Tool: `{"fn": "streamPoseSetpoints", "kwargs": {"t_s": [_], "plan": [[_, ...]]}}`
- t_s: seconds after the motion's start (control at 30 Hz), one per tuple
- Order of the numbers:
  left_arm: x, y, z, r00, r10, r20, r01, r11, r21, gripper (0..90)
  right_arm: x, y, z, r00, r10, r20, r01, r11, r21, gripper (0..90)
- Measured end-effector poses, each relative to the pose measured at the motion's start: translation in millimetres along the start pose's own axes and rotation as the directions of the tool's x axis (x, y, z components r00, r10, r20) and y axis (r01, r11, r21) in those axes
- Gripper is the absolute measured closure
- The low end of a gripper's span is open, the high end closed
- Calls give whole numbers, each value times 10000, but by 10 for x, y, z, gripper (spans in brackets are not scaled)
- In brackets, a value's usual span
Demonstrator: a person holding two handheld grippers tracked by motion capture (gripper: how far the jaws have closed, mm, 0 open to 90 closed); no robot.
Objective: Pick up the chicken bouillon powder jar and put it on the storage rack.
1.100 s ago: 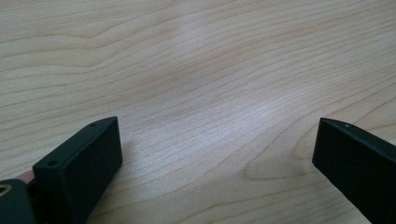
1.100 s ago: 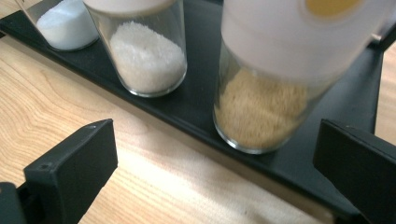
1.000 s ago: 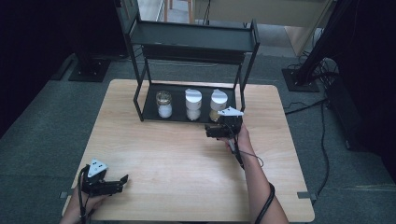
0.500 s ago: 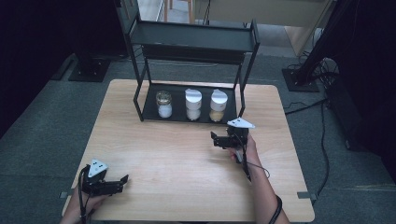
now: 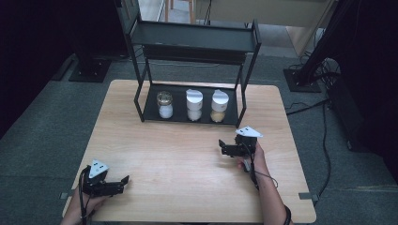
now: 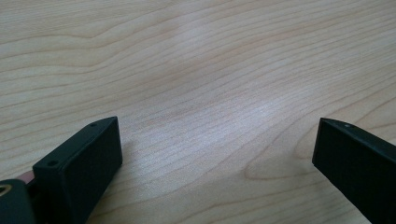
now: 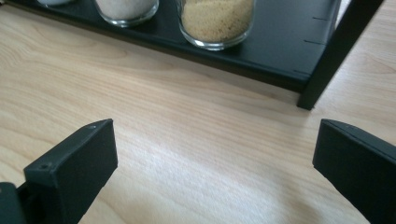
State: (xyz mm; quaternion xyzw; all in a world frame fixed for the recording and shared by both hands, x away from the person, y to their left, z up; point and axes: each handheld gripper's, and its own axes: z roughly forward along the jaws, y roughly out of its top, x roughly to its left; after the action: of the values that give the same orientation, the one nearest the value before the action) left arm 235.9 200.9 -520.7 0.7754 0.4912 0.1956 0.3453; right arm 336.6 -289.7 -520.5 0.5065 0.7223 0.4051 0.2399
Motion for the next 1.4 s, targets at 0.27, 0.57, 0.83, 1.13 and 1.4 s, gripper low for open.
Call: {"fn": "streamPoseSetpoints", "kwargs": {"t_s": [0.27,0.57,0.83,1.13,1.4], "plan": [[-2,0,1,10000,4,-24,-4,10000,6,17,-43,-76,-110,9999,17,158,-17,10000,-32,0],[0,-1,1,10000,0,-13,0,10000,-8,17,-162,-209,-309,9994,243,237,-245,9997,73,0],[3,-1,-1,10000,-42,-21,42,10000,-5,17,-253,-328,-487,9973,568,468,-576,9982,169,0],[5,-2,-1,9999,-100,-37,100,9999,-39,17,-314,-477,-710,9959,544,716,-561,9982,225,0],[7,-2,-1,9999,-141,-71,141,9999,-48,17,-374,-626,-932,9881,548,1440,-591,9979,256,0]]}}
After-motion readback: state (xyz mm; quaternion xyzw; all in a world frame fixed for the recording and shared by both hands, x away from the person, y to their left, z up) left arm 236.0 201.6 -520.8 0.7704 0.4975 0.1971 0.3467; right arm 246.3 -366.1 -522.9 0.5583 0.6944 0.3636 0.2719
